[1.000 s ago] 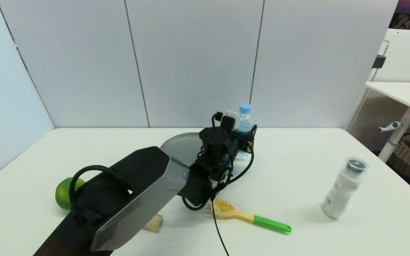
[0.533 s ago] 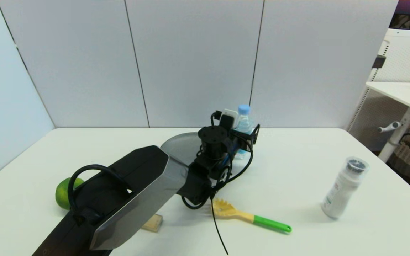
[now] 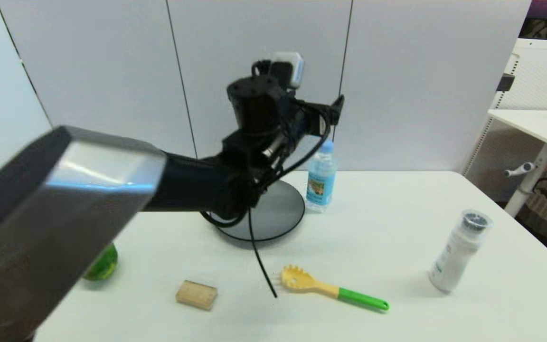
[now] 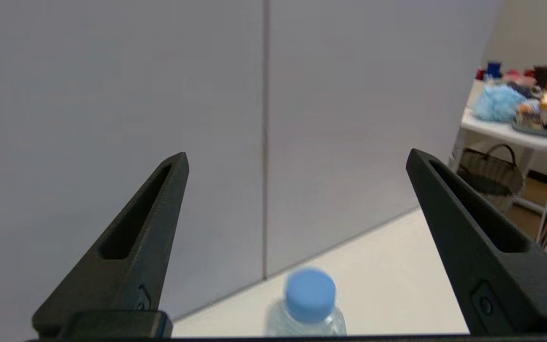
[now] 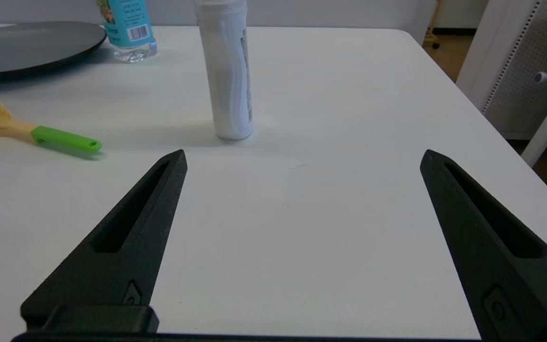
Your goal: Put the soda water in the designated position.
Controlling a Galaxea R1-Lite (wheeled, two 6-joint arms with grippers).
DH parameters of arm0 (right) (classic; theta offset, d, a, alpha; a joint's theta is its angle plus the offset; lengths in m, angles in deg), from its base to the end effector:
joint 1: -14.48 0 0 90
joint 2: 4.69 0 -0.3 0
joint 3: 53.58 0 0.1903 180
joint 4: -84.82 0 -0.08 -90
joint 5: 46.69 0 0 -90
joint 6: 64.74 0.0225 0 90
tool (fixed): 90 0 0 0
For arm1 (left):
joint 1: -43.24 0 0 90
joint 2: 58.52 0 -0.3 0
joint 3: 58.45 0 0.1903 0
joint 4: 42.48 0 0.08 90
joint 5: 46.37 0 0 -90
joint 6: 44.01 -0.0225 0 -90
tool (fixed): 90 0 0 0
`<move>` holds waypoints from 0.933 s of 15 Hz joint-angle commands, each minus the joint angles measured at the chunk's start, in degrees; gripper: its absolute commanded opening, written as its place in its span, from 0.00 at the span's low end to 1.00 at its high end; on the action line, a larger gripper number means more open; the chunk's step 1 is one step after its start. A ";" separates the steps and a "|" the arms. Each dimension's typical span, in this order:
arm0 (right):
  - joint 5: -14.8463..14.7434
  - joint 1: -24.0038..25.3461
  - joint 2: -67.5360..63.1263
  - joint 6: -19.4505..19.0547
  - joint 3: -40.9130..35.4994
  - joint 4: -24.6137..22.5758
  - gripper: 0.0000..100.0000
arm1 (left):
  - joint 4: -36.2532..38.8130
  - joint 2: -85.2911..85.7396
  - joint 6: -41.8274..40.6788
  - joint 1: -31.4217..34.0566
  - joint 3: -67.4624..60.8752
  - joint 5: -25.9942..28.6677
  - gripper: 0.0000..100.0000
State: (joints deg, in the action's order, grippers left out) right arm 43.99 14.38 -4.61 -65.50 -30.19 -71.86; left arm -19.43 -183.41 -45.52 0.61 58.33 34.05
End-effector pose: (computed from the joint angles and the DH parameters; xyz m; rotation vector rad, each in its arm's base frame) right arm -0.0229 0.0003 0.0756 -0.0133 -0.0027 0.0101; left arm 0.3400 -0.3079 0.2456 -0.0908 -0.2449 -0.5702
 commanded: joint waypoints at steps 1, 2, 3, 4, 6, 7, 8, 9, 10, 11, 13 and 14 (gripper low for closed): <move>0.02 0.01 -0.07 -0.02 0.06 -0.04 1.00 | -26.02 26.89 -3.94 10.37 -0.87 -2.63 1.00; 0.02 0.01 -0.07 -0.02 -0.02 -0.04 1.00 | -28.48 30.23 -4.38 14.77 -0.87 -2.37 1.00; 0.02 0.01 -0.07 -0.02 -0.02 -0.04 1.00 | -29.27 32.78 -4.55 18.46 -1.48 -2.02 1.00; 0.02 0.01 -0.07 -0.02 -0.02 -0.04 1.00 | -30.15 35.77 -4.46 21.98 -3.06 -1.14 1.00; 0.02 0.01 -0.07 -0.02 -0.02 -0.04 1.00 | -31.47 42.01 -3.94 29.18 -8.95 2.55 1.00; 0.02 0.01 -0.07 -0.02 -0.02 -0.04 1.00 | -31.73 45.44 -3.76 32.17 -13.17 5.10 1.00; 0.02 0.01 -0.07 -0.02 -0.02 -0.04 1.00 | -32.08 49.66 -3.15 34.54 -19.59 6.51 1.00; 0.02 0.10 -0.07 -0.02 -0.02 -0.04 1.00 | -32.00 53.26 -2.18 35.25 -25.30 6.42 1.00; 0.02 0.01 -0.07 -0.02 0.06 -0.04 1.00 | -31.91 56.69 -1.04 35.34 -31.37 6.24 1.00; 0.02 0.01 -0.07 -0.02 0.06 -0.04 1.00 | -32.08 60.56 -0.69 35.51 -37.17 6.24 1.00; 0.02 0.01 -0.07 -0.02 -0.02 -0.04 1.00 | -32.26 68.55 -0.51 37.88 -48.33 6.42 1.00; 0.02 0.01 -0.07 -0.02 -0.02 -0.04 1.00 | -32.08 73.13 -0.33 37.97 -54.57 6.15 1.00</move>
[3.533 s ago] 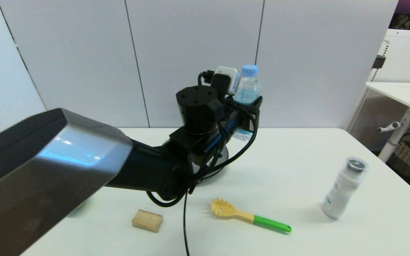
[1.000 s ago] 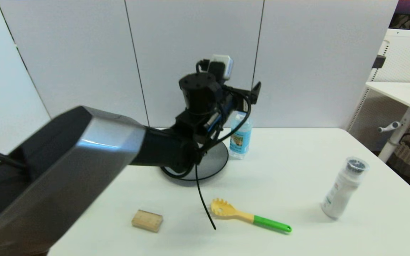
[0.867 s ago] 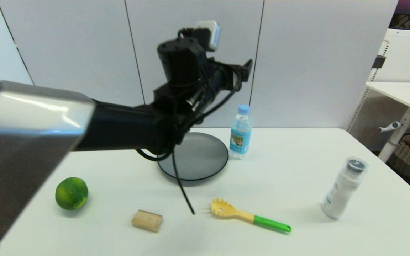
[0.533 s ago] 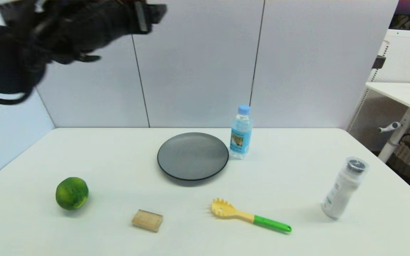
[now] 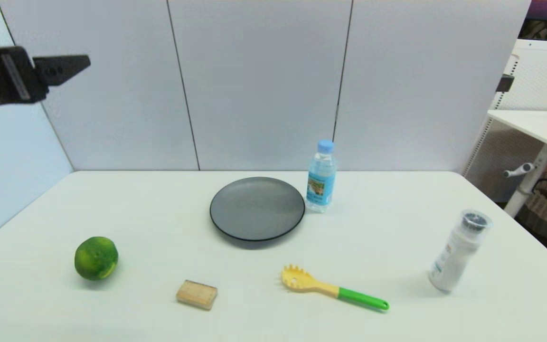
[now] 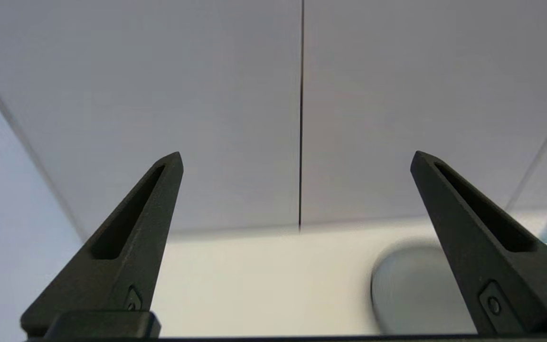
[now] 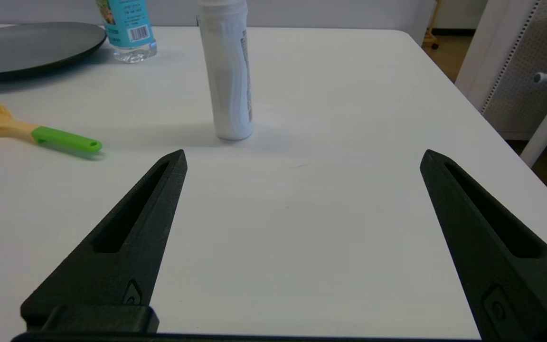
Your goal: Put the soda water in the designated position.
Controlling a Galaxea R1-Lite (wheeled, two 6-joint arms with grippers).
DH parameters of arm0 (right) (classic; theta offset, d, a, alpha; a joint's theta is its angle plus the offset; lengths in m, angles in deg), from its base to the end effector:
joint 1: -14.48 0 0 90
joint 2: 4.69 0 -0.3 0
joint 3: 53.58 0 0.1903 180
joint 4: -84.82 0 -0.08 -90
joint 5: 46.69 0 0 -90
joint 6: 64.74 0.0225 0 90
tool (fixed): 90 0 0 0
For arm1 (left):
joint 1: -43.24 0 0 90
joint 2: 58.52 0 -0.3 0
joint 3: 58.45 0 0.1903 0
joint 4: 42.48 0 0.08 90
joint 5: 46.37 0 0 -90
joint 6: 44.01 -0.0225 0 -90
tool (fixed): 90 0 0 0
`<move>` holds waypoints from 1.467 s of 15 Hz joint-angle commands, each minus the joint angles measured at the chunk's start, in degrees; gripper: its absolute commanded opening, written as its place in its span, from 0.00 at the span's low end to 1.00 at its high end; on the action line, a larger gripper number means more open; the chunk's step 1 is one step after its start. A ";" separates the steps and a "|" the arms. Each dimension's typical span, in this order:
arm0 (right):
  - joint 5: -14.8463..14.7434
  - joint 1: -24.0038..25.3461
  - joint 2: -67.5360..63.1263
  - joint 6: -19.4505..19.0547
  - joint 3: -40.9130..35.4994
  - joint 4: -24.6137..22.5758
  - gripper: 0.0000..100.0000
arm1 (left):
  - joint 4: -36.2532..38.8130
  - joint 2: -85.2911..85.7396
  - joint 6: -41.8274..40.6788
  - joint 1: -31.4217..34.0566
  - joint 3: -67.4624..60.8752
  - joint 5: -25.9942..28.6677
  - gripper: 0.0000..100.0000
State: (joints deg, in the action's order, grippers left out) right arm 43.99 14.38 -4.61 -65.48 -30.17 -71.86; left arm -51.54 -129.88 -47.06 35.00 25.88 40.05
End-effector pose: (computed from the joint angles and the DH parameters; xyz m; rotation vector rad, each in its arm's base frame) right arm -0.0230 0.0003 0.0757 -0.0129 -0.0030 0.0101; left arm 0.1900 -0.0261 0.3340 0.0462 -0.0700 -0.0795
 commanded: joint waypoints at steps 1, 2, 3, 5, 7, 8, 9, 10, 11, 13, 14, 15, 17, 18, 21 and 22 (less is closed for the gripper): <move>0.02 0.01 -0.07 -0.05 -0.05 -0.04 1.00 | -0.15 23.38 1.20 3.67 -27.13 0.07 1.00; 0.02 0.01 -0.07 -0.05 -0.05 -0.04 1.00 | -0.06 27.07 1.82 3.67 -32.14 -0.02 1.00; 0.02 0.01 -0.07 -0.05 -0.05 -0.04 1.00 | -0.15 31.02 2.43 3.58 -37.23 -0.11 1.00; 0.02 0.01 -0.07 -0.05 -0.05 -0.04 1.00 | 0.11 38.32 2.96 3.58 -46.20 -1.07 1.00; 0.02 0.01 -0.07 -0.05 -0.05 -0.04 1.00 | 0.03 45.44 4.10 3.67 -53.05 -2.13 1.00; 0.02 0.01 -0.07 -0.05 -0.05 -0.04 1.00 | -0.32 48.51 4.28 3.67 -55.43 -2.04 1.00; 0.02 0.01 -0.07 -0.05 0.04 -0.04 1.00 | -0.50 52.03 4.37 3.67 -58.06 -2.04 1.00; 0.02 0.01 -0.07 -0.05 -0.05 -0.04 1.00 | -0.50 55.28 4.45 3.58 -60.88 -2.13 1.00; 0.02 0.01 -0.07 -0.05 -0.05 -0.04 1.00 | -1.20 55.19 5.07 3.58 -60.97 -2.04 1.00; 0.02 0.01 -0.07 -0.05 -0.05 -0.04 1.00 | -2.08 55.19 5.07 3.67 -60.97 -0.99 1.00; 0.02 0.01 -0.07 -0.05 -0.05 -0.04 1.00 | -2.08 55.28 4.98 3.85 -60.97 -0.02 1.00; 0.02 0.01 -0.07 -0.05 -0.05 -0.04 1.00 | -1.91 55.37 5.07 4.73 -60.97 0.07 1.00; 0.02 0.01 -0.07 -0.05 -0.05 -0.04 1.00 | -3.49 56.86 6.04 8.86 -60.97 0.95 1.00; 0.02 0.01 -0.07 -0.05 -0.05 -0.04 1.00 | -6.83 60.90 6.04 8.77 -60.97 2.18 1.00; 0.02 0.01 -0.07 -0.05 -0.05 -0.04 1.00 | -15.27 70.92 5.60 8.07 -60.70 2.00 1.00; 0.02 0.01 -0.07 -0.05 0.04 -0.04 1.00 | -14.48 71.45 5.07 8.07 -60.97 2.27 1.00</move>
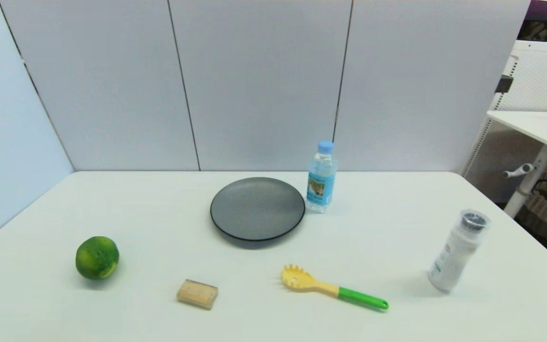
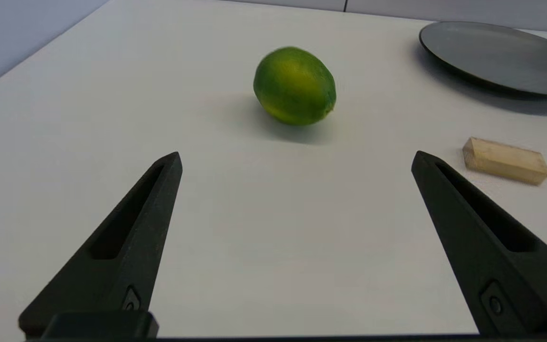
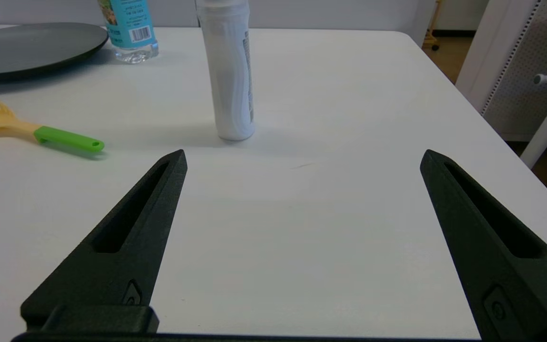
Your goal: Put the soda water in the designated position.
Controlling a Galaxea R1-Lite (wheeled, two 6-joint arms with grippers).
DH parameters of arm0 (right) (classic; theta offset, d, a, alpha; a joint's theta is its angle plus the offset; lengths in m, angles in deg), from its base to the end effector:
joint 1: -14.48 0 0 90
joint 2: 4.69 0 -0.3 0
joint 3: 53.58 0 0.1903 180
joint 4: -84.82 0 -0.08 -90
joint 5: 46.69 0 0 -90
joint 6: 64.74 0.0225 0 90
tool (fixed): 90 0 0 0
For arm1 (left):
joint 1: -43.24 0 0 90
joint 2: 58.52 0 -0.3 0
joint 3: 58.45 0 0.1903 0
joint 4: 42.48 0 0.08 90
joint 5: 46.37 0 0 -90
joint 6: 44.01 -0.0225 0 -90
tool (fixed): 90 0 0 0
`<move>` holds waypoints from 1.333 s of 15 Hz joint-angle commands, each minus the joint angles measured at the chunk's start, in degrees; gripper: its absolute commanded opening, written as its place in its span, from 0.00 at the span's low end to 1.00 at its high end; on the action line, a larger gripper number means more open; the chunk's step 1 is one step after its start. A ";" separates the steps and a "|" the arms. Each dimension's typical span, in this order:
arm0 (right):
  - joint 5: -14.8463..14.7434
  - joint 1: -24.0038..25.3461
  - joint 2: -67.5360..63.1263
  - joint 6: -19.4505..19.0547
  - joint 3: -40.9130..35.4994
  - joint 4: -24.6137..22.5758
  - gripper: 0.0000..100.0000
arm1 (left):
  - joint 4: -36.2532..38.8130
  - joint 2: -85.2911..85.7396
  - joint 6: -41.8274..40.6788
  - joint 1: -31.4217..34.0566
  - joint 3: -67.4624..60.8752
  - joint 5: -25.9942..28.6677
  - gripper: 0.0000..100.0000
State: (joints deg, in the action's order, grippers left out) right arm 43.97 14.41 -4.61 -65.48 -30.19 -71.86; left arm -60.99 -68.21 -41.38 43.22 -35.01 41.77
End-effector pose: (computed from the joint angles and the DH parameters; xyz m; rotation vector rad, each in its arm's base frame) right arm -0.0229 0.0003 0.0756 -0.0129 -0.0027 0.0103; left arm -0.0087 0.0007 0.0872 -0.0445 0.0823 0.0340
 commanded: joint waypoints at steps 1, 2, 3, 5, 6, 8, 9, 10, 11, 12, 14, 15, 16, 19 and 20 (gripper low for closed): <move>0.04 -0.01 -0.07 -0.05 -0.02 -0.04 1.00 | -4.85 9.69 -3.25 -0.15 0.01 1.78 1.00; 0.04 -0.01 -0.07 -0.05 -0.02 -0.04 1.00 | -4.76 9.69 -3.95 -0.15 0.01 2.04 1.00; 0.04 -0.01 -0.07 -0.05 -0.02 -0.04 1.00 | -4.76 9.60 -3.95 -0.15 -0.07 2.04 1.00; 0.04 -0.01 -0.07 -0.05 -0.02 -0.04 1.00 | -4.76 9.60 -4.04 -0.15 0.01 2.04 1.00; 0.04 -0.01 -0.07 -0.05 -0.02 -0.04 1.00 | -4.76 9.60 -4.22 -0.15 0.01 2.04 1.00; 0.04 -0.01 -0.07 -0.05 -0.02 -0.04 1.00 | -4.68 9.60 -4.92 -0.15 0.01 2.13 1.00; 0.04 -0.01 -0.07 -0.05 -0.02 -0.04 1.00 | -4.68 9.60 -5.01 -0.15 0.01 2.13 1.00; 0.04 -0.01 -0.07 -0.05 0.06 -0.04 1.00 | -4.68 9.60 -5.01 -0.15 0.01 2.13 1.00; 0.04 -0.01 -0.07 -0.05 -0.02 -0.04 1.00 | -4.59 9.60 -5.36 -0.15 0.01 2.13 1.00; 0.04 -0.01 -0.07 -0.05 0.06 -0.04 1.00 | -4.68 9.69 -5.36 -0.15 0.01 2.13 1.00; 0.04 -0.01 -0.07 -0.05 -0.02 -0.04 1.00 | -4.59 9.69 -5.36 -0.15 0.01 2.13 1.00; 0.04 -0.01 -0.07 -0.05 -0.02 -0.04 1.00 | -4.50 9.78 -5.18 -0.15 0.01 2.13 1.00; 0.04 -0.01 -0.07 -0.05 0.06 -0.04 1.00 | -4.50 9.78 -5.09 -0.15 0.01 2.13 1.00; 0.04 -0.01 -0.07 -0.05 -0.02 -0.04 1.00 | -4.15 9.78 -4.13 -0.15 -0.07 2.04 1.00; 0.04 -0.01 -0.07 -0.05 -0.02 -0.04 1.00 | -4.06 9.78 -3.95 -0.15 -0.07 2.04 1.00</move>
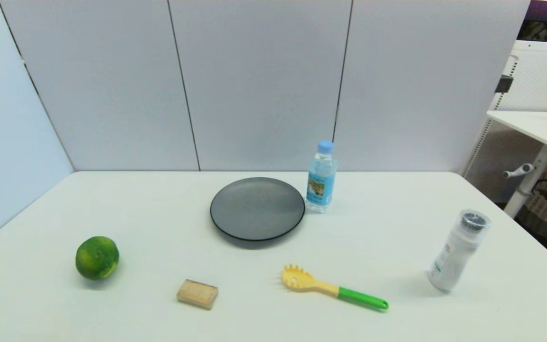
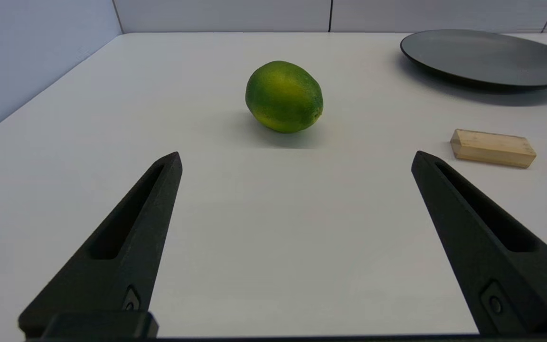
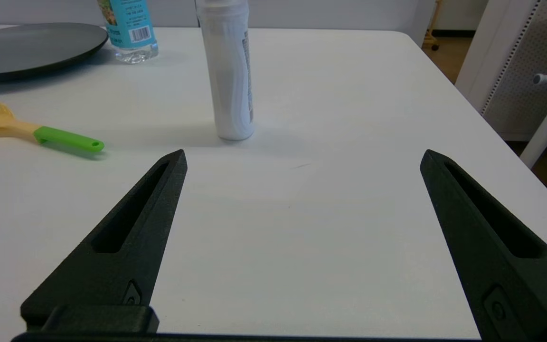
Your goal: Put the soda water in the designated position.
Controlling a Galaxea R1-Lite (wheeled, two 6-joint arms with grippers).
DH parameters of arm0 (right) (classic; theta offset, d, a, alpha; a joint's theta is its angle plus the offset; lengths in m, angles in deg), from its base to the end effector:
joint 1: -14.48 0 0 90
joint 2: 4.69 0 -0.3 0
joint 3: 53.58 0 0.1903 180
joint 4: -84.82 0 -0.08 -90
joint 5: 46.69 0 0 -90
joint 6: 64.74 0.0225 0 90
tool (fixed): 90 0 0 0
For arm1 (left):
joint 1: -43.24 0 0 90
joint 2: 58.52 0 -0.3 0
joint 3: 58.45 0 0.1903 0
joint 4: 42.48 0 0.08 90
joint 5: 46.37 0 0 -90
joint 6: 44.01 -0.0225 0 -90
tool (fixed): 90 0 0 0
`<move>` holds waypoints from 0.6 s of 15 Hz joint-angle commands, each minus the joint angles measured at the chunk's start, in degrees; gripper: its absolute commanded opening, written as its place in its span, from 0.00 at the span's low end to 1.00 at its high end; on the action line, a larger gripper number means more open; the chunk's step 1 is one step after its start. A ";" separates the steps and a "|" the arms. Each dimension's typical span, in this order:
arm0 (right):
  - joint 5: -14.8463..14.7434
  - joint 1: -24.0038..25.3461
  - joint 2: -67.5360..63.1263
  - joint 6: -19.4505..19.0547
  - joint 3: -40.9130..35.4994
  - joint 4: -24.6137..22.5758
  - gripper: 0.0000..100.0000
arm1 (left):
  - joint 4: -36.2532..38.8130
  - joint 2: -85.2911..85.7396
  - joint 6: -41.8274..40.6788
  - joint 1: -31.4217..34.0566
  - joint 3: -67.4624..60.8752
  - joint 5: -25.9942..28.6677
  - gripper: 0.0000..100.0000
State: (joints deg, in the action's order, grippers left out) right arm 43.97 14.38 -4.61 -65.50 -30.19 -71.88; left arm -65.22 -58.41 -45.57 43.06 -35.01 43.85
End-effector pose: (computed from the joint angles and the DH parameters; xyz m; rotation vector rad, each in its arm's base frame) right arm -0.0229 0.0003 0.0757 -0.0133 -0.0030 0.0098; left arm -0.0231 0.0000 0.0769 0.0272 -0.0142 -0.0068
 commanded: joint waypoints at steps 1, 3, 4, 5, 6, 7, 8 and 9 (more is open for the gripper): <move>0.04 0.01 -0.07 -0.02 -0.02 -0.01 1.00 | 0.17 -0.02 0.24 -0.08 -0.07 -0.04 1.00; 0.04 0.01 -0.07 -0.02 -0.02 -0.01 1.00 | 0.17 -0.02 0.24 -0.08 -0.07 -0.04 1.00; 0.04 0.01 -0.07 -0.02 -0.02 -0.01 1.00 | 0.17 -0.02 0.24 0.01 -0.07 -0.04 1.00; 0.04 0.01 -0.07 -0.02 -0.02 -0.01 1.00 | 0.17 -0.02 0.24 -0.08 -0.07 -0.04 1.00; 0.04 0.01 -0.07 -0.02 -0.02 -0.01 1.00 | 0.17 -0.02 0.24 -0.08 -0.07 -0.04 1.00; 0.04 0.01 -0.07 -0.02 0.06 -0.01 1.00 | 0.17 -0.02 0.24 -0.08 -0.07 -0.04 1.00; 0.04 0.01 -0.07 -0.02 -0.02 -0.01 1.00 | 0.17 -0.02 0.24 -0.08 -0.07 -0.04 1.00; 0.04 0.01 -0.07 -0.02 -0.02 -0.01 1.00 | 0.17 -0.02 0.24 -0.08 -0.07 -0.04 1.00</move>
State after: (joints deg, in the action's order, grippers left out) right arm 43.97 14.38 -4.61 -65.48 -30.19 -71.88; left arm -65.10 -58.41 -45.30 43.03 -35.08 43.81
